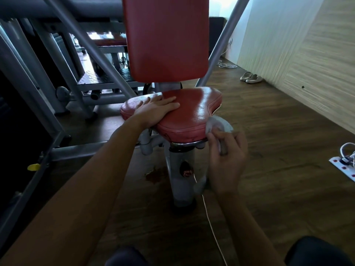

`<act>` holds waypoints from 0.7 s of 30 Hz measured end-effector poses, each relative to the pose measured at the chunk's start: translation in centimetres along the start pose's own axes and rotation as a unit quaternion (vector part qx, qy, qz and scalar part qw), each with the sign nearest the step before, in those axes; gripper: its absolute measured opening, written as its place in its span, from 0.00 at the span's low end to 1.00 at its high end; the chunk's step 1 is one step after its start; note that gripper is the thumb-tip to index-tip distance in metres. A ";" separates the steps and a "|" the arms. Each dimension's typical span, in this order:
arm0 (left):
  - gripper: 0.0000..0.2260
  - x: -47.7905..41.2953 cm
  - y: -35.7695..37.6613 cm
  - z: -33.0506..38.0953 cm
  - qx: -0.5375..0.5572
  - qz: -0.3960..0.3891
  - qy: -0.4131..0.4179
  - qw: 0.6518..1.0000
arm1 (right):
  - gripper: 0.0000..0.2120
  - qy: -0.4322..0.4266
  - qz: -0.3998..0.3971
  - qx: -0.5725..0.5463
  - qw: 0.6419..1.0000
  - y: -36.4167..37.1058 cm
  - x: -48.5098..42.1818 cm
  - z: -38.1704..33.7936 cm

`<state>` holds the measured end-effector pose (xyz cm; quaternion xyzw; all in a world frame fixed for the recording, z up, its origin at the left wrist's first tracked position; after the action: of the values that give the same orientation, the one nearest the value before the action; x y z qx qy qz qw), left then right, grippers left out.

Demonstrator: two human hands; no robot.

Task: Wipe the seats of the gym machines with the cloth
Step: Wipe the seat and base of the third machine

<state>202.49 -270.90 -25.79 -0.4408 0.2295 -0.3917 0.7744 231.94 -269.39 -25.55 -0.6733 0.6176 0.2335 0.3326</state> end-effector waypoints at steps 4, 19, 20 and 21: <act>0.36 0.2 -0.2 0.1 -0.003 0.005 0.000 1.000 | 0.05 -0.093 -0.030 0.025 0.995 1.8 2.3 -2.7; 0.41 0.5 -0.3 -0.1 -0.008 -0.001 0.003 1.000 | 0.04 -0.099 -0.039 0.027 0.994 1.7 1.8 -3.3; 0.39 0.4 -0.3 -0.1 -0.006 -0.001 0.001 1.000 | 0.04 -0.084 -0.035 0.033 0.995 1.3 1.4 -2.5; 0.38 0.6 -0.3 0.0 -0.003 -0.001 0.000 1.000 | 0.04 -0.053 -0.027 0.031 0.998 0.7 0.7 -1.4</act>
<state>202.75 -271.47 -25.53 -0.4435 0.2305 -0.3916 0.7725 231.17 -270.90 -25.22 -0.6658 0.5875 0.2408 0.3919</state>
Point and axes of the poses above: each hand's wrist, its own x-axis away from the middle knuckle, its own y-axis out of the palm, z = x × y, the point moved 7 cm from there along -x, towards the middle knuckle, and after that the axes turned 1 degree about -x, right-handed, at the moved point
